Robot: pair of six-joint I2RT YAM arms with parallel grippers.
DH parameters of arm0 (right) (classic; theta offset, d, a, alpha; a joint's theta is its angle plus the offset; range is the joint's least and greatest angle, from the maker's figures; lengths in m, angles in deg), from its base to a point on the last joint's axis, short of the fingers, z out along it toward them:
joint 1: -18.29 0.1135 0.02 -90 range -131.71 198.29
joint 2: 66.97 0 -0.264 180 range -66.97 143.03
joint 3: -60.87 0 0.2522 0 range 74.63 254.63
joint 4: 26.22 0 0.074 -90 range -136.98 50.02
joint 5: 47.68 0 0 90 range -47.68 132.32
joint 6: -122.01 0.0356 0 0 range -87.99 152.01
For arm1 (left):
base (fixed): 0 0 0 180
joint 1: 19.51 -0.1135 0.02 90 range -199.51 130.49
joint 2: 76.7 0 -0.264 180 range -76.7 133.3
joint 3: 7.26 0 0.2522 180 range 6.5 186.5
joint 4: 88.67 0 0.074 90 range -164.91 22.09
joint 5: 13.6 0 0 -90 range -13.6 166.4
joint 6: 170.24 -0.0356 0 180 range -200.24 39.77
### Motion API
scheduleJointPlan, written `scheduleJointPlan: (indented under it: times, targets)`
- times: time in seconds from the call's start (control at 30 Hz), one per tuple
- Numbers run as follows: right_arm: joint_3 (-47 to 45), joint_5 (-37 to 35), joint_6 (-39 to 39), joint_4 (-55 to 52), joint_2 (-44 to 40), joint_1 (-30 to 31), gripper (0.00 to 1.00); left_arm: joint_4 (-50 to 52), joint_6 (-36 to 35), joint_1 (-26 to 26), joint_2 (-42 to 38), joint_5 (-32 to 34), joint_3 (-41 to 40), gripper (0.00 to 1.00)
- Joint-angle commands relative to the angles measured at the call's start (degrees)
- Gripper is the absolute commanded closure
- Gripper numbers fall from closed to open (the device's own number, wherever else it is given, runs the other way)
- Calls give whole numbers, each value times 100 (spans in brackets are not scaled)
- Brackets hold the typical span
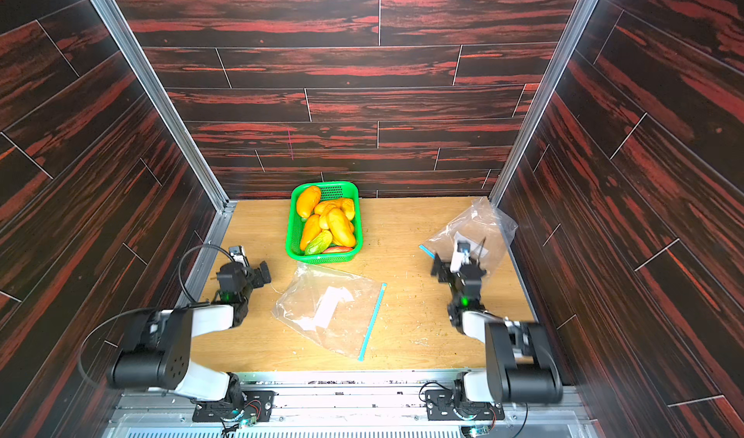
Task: Place the mango in a zip-top bag and seal the zipper
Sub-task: Pick up the zipper food storage bag at the center of the board.
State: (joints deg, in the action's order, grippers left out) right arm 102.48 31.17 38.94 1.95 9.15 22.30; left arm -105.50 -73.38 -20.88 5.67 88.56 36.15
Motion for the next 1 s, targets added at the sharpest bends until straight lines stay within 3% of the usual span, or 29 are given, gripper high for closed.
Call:
scheduleJointPlan:
  times: [0.0, 0.03, 0.07, 0.17, 0.23, 0.33, 0.5, 0.63, 0.83, 0.97]
  targets:
    - [1046, -618, 2063, -2327, -407, -8, 2, 2813, 1621, 40, -902, 886, 1402, 0]
    - [1321, -360, 2504, -2931, -375, -18, 2, 3747, 2224, 36, -965, 927, 1851, 0]
    - [1392, 381, 2446, -3019, -323, -37, 2, 4423, 2715, 40, -968, 849, 2166, 0]
    - [1163, 1775, 2650, -2785, -356, 306, 2, 4486, 2822, 60, -989, -487, 2158, 0]
    - [1401, 1478, 2474, -3569, -307, 919, 2, 4385, 2882, 152, -980, -1135, 1943, 0]
    - [1314, 1363, 2454, -4164, -326, 1728, 3, 4753, 2880, 567, -865, -1440, 1878, 0]
    - [579, 2237, 2881, -4002, -482, 2317, 11, 4839, 2727, 1473, -842, -1669, 1449, 0]
    - [39, 2896, 3390, -3244, -396, 2513, 18, 4523, 2800, 1672, -797, -1956, 908, 1]
    - [-189, 3067, 3608, -2798, -76, 2653, 23, 4466, 2744, 1944, -312, -2034, 914, 18]
    - [-220, 3067, 3695, -2596, 138, 2657, 28, 4170, 2917, 2008, -182, -2219, 882, 44]
